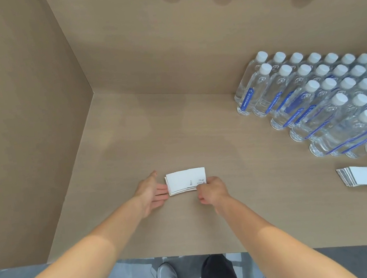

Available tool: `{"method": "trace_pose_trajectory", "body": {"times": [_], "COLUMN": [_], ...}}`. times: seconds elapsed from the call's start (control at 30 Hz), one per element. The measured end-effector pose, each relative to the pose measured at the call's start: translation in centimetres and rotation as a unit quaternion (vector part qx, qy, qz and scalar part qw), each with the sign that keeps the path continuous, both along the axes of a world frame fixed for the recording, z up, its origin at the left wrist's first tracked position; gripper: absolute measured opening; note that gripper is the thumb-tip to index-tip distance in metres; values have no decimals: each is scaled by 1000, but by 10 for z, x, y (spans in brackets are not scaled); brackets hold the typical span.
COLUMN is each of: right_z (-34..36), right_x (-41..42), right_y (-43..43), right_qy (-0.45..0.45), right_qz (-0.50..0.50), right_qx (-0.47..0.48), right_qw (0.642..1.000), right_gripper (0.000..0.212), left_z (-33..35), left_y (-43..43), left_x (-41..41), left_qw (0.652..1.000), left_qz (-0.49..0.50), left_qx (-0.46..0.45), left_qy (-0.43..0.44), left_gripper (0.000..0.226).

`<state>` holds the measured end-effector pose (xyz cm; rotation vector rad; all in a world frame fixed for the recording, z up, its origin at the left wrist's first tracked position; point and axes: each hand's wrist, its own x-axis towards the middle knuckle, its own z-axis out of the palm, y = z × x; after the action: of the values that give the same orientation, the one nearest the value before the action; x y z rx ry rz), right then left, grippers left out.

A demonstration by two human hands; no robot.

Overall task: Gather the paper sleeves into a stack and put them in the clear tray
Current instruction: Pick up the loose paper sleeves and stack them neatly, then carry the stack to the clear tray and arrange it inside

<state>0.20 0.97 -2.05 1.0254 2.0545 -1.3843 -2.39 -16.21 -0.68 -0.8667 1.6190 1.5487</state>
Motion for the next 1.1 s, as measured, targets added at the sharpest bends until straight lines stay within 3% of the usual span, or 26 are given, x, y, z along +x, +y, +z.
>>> {"method": "trace_pose_trajectory", "body": {"times": [0.07, 0.17, 0.23, 0.33, 0.4, 0.47, 0.53, 0.67, 0.83, 1.1], "right_z": [3, 2, 5, 4, 0, -3, -6, -10, -1, 18], "right_x": [-4, -15, -19, -26, -30, -32, -31, -25, -13, 13], "right_y": [12, 25, 27, 26, 23, 24, 26, 27, 32, 28], "right_qy": [-5, 23, 68, 88, 93, 90, 96, 122, 136, 132], "right_qz": [22, 109, 227, 438, 505, 525, 531, 554, 549, 513], "right_qx": [18, 147, 198, 266, 279, 278, 274, 292, 268, 231], "right_qw": [1000, 983, 951, 854, 811, 800, 796, 770, 780, 816], "right_gripper": [36, 56, 79, 89, 68, 49, 48, 49, 53, 65], "left_z": [0, -3, -5, -7, -13, -15, -12, -8, -9, 5], "left_y": [-5, -3, 1, 11, 17, 19, 17, 16, 7, -9], "left_x": [-7, -12, -14, -13, -13, -16, -20, -20, -9, 12], "left_qw": [999, 977, 918, 816, 751, 711, 708, 677, 635, 639], "left_qz": [-9, -98, -233, -402, -484, -514, -518, -550, -588, -579], "left_qx": [-31, -160, -255, -303, -337, -372, -371, -376, -389, -360], "left_qy": [13, 105, 196, 283, 296, 303, 305, 312, 316, 357], "left_gripper": [49, 22, 37, 78, 65, 33, 25, 37, 51, 53]}}
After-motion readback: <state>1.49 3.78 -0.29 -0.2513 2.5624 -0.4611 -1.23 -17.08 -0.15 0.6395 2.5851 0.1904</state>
